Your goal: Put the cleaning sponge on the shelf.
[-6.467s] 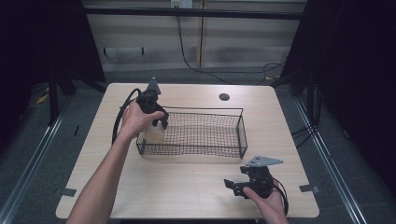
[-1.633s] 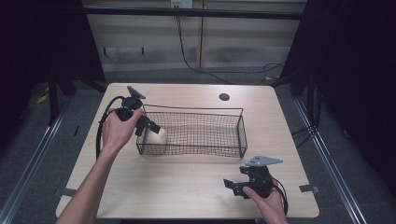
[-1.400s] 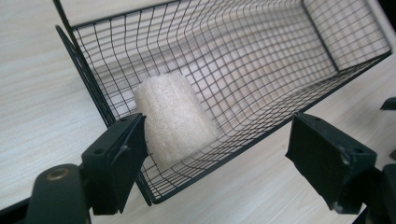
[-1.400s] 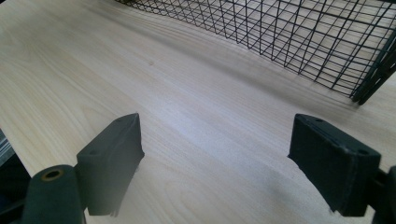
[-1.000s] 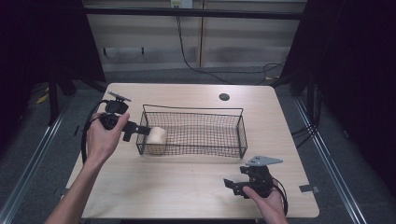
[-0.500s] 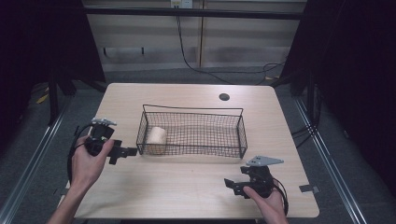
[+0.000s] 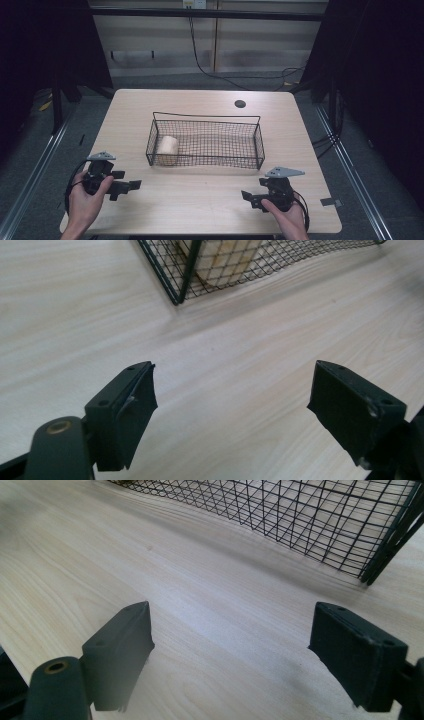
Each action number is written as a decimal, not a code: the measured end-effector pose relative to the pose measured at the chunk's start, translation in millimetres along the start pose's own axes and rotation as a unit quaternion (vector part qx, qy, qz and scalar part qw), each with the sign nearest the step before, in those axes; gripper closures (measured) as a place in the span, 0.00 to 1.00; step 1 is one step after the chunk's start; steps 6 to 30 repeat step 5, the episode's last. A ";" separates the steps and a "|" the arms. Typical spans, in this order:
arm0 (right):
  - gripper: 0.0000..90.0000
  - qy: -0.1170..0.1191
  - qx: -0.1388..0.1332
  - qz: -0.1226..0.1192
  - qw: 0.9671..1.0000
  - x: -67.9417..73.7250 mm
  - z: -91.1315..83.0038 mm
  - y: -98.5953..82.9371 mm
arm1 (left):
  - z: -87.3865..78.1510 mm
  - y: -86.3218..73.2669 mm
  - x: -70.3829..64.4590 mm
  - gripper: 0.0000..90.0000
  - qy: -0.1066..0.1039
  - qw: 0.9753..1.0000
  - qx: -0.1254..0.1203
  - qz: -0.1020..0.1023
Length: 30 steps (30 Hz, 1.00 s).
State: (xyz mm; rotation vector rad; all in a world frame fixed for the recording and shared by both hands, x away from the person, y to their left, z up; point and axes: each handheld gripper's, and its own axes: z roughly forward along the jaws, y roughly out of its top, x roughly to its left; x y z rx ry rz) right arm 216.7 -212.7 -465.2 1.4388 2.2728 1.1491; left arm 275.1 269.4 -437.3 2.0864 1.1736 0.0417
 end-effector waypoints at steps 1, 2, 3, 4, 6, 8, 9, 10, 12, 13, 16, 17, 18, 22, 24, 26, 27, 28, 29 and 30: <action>0.18 -0.001 0.000 0.001 1.000 -0.3 0.2 0.0 | 0.5 -3.0 -1.1 0.20 -0.003 1.000 0.006 0.006; 0.18 -0.003 0.000 0.002 1.000 -0.3 0.4 0.1 | 1.7 -6.4 -2.3 0.20 -0.004 1.000 0.002 0.007; 0.18 -0.005 0.001 0.002 1.000 -0.4 0.7 0.0 | 1.8 -8.3 -2.0 0.20 -0.005 1.000 0.005 0.008; 0.18 -0.006 0.002 0.002 1.000 -1.5 1.6 0.0 | 1.9 -9.5 -2.1 0.20 -0.003 1.000 0.004 0.007; 0.18 -0.006 0.002 0.002 1.000 -1.5 1.6 0.0 | 2.2 -10.4 -2.7 0.20 0.003 1.000 -0.001 0.007; 0.18 -0.006 0.002 0.002 1.000 -1.5 1.6 0.0 | 2.2 -10.4 -2.7 0.20 0.003 1.000 -0.001 0.007; 0.18 -0.006 0.002 0.002 1.000 -1.5 1.6 0.0 | 2.2 -10.4 -2.7 0.20 0.003 1.000 -0.001 0.007; 0.18 -0.006 0.002 0.002 1.000 -1.5 1.6 0.0 | 2.2 -10.4 -2.7 0.20 0.003 1.000 -0.001 0.007; 0.18 -0.006 0.002 0.002 1.000 -1.5 1.6 0.0 | 2.2 -10.4 -2.7 0.20 0.003 1.000 -0.001 0.007; 0.18 -0.006 0.002 0.002 1.000 -1.5 1.6 0.0 | 2.2 -10.4 -2.7 0.20 0.003 1.000 -0.001 0.007; 0.18 -0.006 0.002 0.002 1.000 -1.5 1.6 0.0 | 2.2 -10.4 -2.7 0.20 0.003 1.000 -0.001 0.007; 0.18 -0.006 0.002 0.002 1.000 -1.5 1.6 0.0 | 2.2 -10.4 -2.7 0.20 0.003 1.000 -0.001 0.007; 0.18 -0.006 0.002 0.002 1.000 -1.5 1.6 0.0 | 2.2 -10.4 -2.7 0.20 0.003 1.000 -0.001 0.007; 0.18 -0.006 0.002 0.002 1.000 -1.5 1.6 0.0 | 2.2 -10.4 -2.7 0.20 0.003 1.000 -0.001 0.007; 0.18 -0.006 0.002 0.002 1.000 -1.5 1.6 0.0 | 2.2 -10.4 -2.7 0.20 0.003 1.000 -0.001 0.007; 0.18 -0.006 0.002 0.002 1.000 -1.5 1.6 0.0 | 2.2 -10.4 -2.7 0.20 0.003 1.000 -0.001 0.007; 0.18 -0.006 0.002 0.002 1.000 -1.5 1.6 0.0 | 2.2 -10.4 -2.7 0.20 0.003 1.000 -0.001 0.007; 0.18 -0.006 0.002 0.002 1.000 -1.5 1.6 0.0 | 2.2 -10.4 -2.7 0.20 0.003 1.000 -0.001 0.007; 0.18 -0.006 0.002 0.002 1.000 -1.5 1.6 0.0 | 2.2 -10.4 -2.7 0.20 0.003 1.000 -0.001 0.007; 0.18 -0.006 0.002 0.002 1.000 -1.5 1.6 0.0 | 2.2 -10.4 -2.7 0.20 0.003 1.000 -0.001 0.007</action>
